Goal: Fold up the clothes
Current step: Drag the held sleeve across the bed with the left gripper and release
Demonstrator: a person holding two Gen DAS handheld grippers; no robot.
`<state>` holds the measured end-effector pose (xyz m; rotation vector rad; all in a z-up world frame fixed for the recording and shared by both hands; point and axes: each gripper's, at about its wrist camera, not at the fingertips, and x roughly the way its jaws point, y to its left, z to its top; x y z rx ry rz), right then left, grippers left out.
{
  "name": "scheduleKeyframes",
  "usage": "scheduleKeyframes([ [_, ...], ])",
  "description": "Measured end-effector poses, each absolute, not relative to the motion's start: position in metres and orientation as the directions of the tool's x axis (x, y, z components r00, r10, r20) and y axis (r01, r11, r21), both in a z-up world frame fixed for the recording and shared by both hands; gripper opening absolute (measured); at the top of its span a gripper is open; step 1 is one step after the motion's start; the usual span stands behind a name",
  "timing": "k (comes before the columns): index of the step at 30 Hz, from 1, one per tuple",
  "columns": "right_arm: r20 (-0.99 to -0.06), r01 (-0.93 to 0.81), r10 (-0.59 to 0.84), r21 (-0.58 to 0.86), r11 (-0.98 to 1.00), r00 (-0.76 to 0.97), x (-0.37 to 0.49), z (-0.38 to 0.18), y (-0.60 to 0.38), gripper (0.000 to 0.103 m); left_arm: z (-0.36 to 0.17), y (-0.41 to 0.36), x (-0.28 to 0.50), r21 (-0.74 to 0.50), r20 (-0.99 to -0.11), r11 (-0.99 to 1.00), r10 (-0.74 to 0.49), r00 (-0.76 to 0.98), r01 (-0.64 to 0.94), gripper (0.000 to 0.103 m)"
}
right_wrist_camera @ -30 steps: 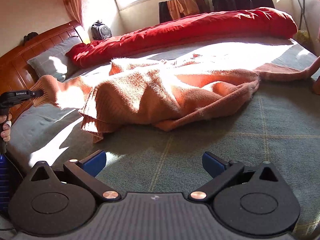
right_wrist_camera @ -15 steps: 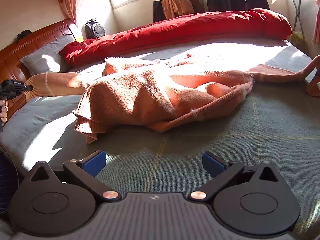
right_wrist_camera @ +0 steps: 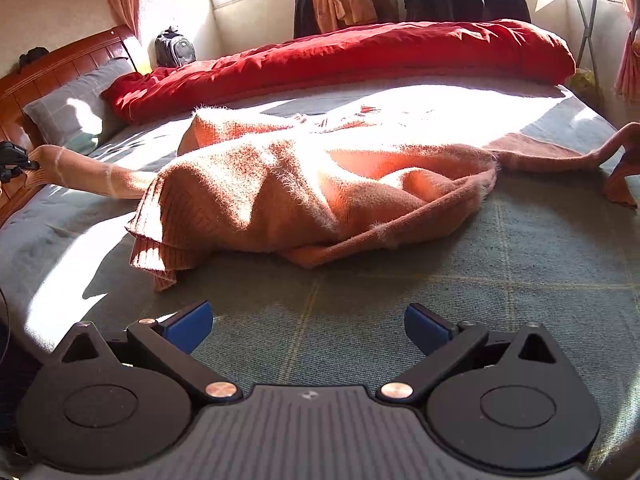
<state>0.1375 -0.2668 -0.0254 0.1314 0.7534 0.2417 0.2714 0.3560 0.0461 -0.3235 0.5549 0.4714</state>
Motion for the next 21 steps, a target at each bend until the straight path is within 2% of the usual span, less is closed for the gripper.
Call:
scheduleKeyframes([
  [9,-0.676,-0.174,0.243,0.17,0.97,0.695,0.147,-0.025,-0.257,0.103,0.044,0.385,0.271,-0.193,-0.566,0.834,0.335,0.753,-0.516,0.006],
  [14,-0.682,-0.18,0.245,0.166,0.969,0.689,0.15,-0.026,-0.252,0.103,0.019,0.395,0.279,-0.163,-0.661,0.83,0.31,0.684,-0.534,0.01],
  [21,-0.687,-0.195,0.253,0.163,0.967,0.682,0.153,-0.029,-0.248,0.103,0.01,0.407,0.265,-0.127,-0.674,0.808,0.355,0.648,-0.575,0.011],
])
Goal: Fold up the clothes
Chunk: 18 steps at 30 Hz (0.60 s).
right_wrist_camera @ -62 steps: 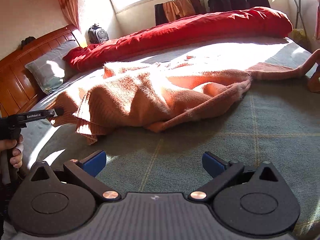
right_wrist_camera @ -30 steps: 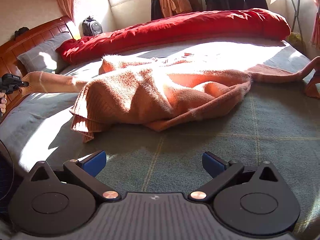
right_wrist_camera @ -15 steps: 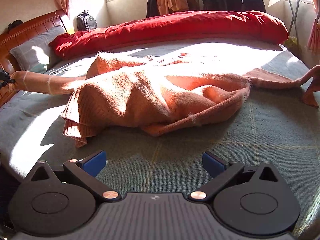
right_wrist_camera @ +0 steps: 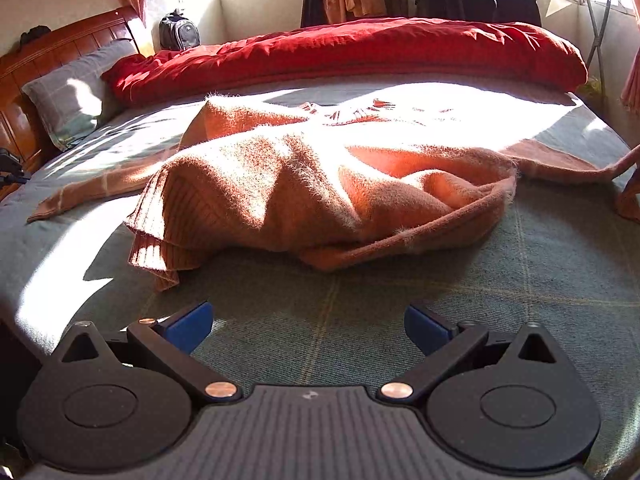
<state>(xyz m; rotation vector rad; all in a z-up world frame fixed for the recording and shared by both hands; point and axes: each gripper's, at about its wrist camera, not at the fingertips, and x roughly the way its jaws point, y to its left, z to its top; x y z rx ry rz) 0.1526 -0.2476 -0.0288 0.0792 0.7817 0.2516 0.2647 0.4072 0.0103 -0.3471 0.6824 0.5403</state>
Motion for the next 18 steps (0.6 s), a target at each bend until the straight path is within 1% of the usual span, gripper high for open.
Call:
scheduleKeyframes([
  [7,-0.688,-0.217,0.275,0.173,0.961,0.672,0.154,-0.031,-0.241,0.103,0.012,0.391,0.261,-0.114,-0.678,0.859,0.299,0.671,-0.499,0.012],
  [10,-0.686,-0.225,0.28,0.171,0.959,0.672,0.153,-0.031,-0.239,0.103,0.008,0.375,0.265,-0.104,-0.692,0.886,0.262,0.672,-0.453,0.015],
  [11,-0.685,-0.225,0.28,0.171,0.959,0.673,0.153,-0.03,-0.239,0.103,0.006,0.367,0.267,-0.113,-0.698,0.896,0.235,0.677,-0.428,0.018],
  [16,-0.686,-0.22,0.279,0.175,0.96,0.672,0.153,-0.032,-0.24,0.103,0.002,0.316,0.283,-0.133,-0.704,0.952,0.105,0.702,-0.276,0.02],
  [18,-0.689,-0.218,0.278,0.176,0.96,0.67,0.154,-0.034,-0.24,0.103,0.0,0.29,0.294,-0.155,-0.706,0.968,0.03,0.707,-0.195,0.022],
])
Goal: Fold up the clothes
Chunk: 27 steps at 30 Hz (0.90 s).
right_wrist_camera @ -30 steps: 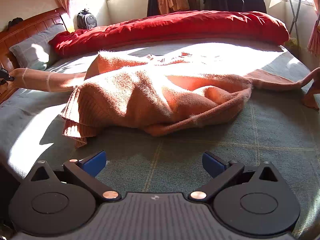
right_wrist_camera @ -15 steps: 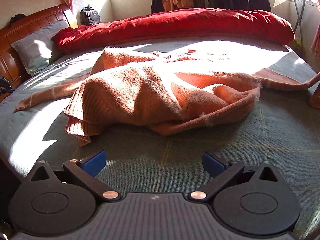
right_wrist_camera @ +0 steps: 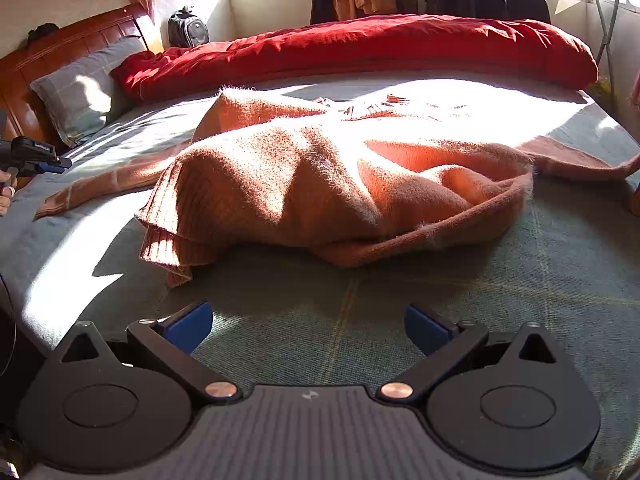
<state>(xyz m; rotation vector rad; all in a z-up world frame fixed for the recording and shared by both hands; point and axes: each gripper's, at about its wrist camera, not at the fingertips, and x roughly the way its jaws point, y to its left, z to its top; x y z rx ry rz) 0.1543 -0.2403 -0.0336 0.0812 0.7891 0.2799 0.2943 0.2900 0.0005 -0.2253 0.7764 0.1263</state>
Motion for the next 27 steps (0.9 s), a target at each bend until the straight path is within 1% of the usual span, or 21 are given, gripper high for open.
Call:
scheduleKeyframes([
  [1,-0.69,-0.218,0.277,0.175,0.96,0.668,0.155,-0.034,-0.24,0.103,-0.002,0.277,0.3,-0.169,-0.708,0.973,-0.01,0.706,-0.156,0.024],
  [2,-0.693,-0.216,0.276,0.175,0.961,0.667,0.156,-0.036,-0.24,0.103,-0.005,0.265,0.307,-0.167,-0.712,0.978,-0.032,0.702,-0.125,0.029],
  [3,-0.695,-0.213,0.274,0.174,0.961,0.665,0.156,-0.037,-0.241,0.103,-0.008,0.253,0.313,-0.164,-0.715,0.982,-0.053,0.697,-0.094,0.032],
  [4,-0.697,-0.21,0.271,0.174,0.962,0.663,0.157,-0.038,-0.242,0.103,-0.014,0.242,0.32,-0.156,-0.727,0.984,-0.057,0.685,-0.083,0.032],
  [7,-0.706,-0.194,0.256,0.169,0.966,0.66,0.16,-0.041,-0.245,0.103,-0.044,0.223,0.345,-0.129,-0.798,0.988,-0.05,0.601,-0.089,0.033],
  [8,-0.709,-0.187,0.25,0.167,0.968,0.66,0.161,-0.042,-0.247,0.103,-0.055,0.22,0.353,-0.106,-0.813,0.989,-0.025,0.581,-0.105,0.032],
  [10,-0.713,-0.169,0.236,0.165,0.972,0.66,0.162,-0.044,-0.252,0.103,-0.065,0.22,0.361,-0.097,-0.805,0.989,-0.009,0.594,-0.116,0.033],
  [11,-0.715,-0.161,0.229,0.164,0.973,0.66,0.162,-0.044,-0.254,0.103,-0.066,0.222,0.365,-0.11,-0.79,0.986,-0.01,0.613,-0.125,0.035],
  [13,-0.72,-0.144,0.218,0.165,0.976,0.658,0.164,-0.047,-0.258,0.103,-0.066,0.229,0.371,-0.144,-0.787,0.978,-0.021,0.617,-0.15,0.035],
  [17,-0.722,-0.125,0.221,0.185,0.975,0.656,0.165,-0.051,-0.262,0.103,-0.063,0.238,0.376,-0.155,-0.775,0.973,-0.012,0.632,-0.172,0.035],
  [20,-0.717,-0.146,0.237,0.188,0.971,0.655,0.163,-0.052,-0.26,0.103,-0.05,0.237,0.361,-0.156,-0.754,0.975,-0.014,0.657,-0.158,0.035],
  [22,-0.716,-0.152,0.24,0.186,0.971,0.655,0.163,-0.051,-0.259,0.103,-0.038,0.235,0.342,-0.128,-0.728,0.985,-0.012,0.685,-0.119,0.035],
  [27,-0.706,-0.161,0.262,0.208,0.965,0.658,0.164,-0.053,-0.259,0.103,-0.014,0.231,0.28,0.042,-0.637,0.999,0.021,0.771,0.008,0.034],
])
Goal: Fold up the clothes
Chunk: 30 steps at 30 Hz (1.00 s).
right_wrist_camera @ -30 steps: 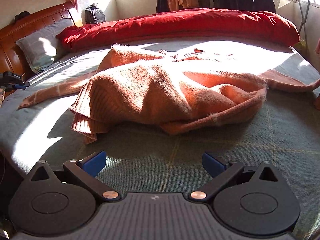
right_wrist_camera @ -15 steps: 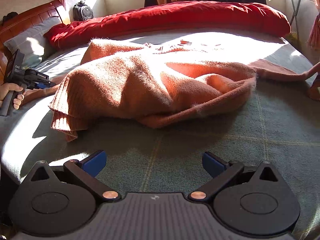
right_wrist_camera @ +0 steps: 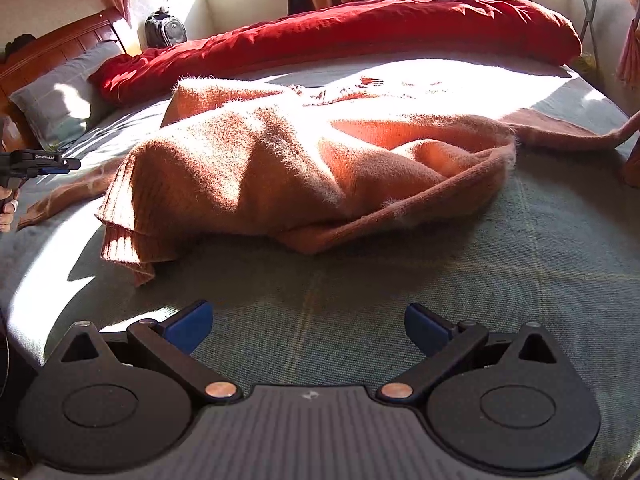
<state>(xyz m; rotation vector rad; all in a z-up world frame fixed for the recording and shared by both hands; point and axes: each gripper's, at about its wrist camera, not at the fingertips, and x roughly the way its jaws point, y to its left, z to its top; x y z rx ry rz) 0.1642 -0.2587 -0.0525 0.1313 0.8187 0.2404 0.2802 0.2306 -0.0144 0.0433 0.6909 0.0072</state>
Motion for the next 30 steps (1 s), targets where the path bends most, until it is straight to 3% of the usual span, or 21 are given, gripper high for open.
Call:
scheduleKeyframes([
  [4,-0.709,-0.166,0.273,0.218,0.962,0.651,0.165,-0.056,-0.256,0.103,-0.025,0.214,0.241,0.228,-0.613,0.956,-0.006,0.79,0.184,0.034],
  [8,-0.709,-0.168,0.277,0.222,0.961,0.649,0.166,-0.058,-0.252,0.103,-0.043,0.197,0.237,0.322,-0.619,0.906,-0.02,0.785,0.276,0.035],
  [25,-0.728,-0.148,0.248,0.199,0.969,0.639,0.173,-0.065,-0.253,0.103,-0.076,0.198,0.301,0.333,-0.693,0.861,-0.053,0.719,0.384,0.039],
  [30,-0.724,-0.15,0.249,0.2,0.968,0.643,0.174,-0.066,-0.252,0.103,-0.074,0.186,0.3,0.387,-0.702,0.824,-0.027,0.711,0.413,0.01],
])
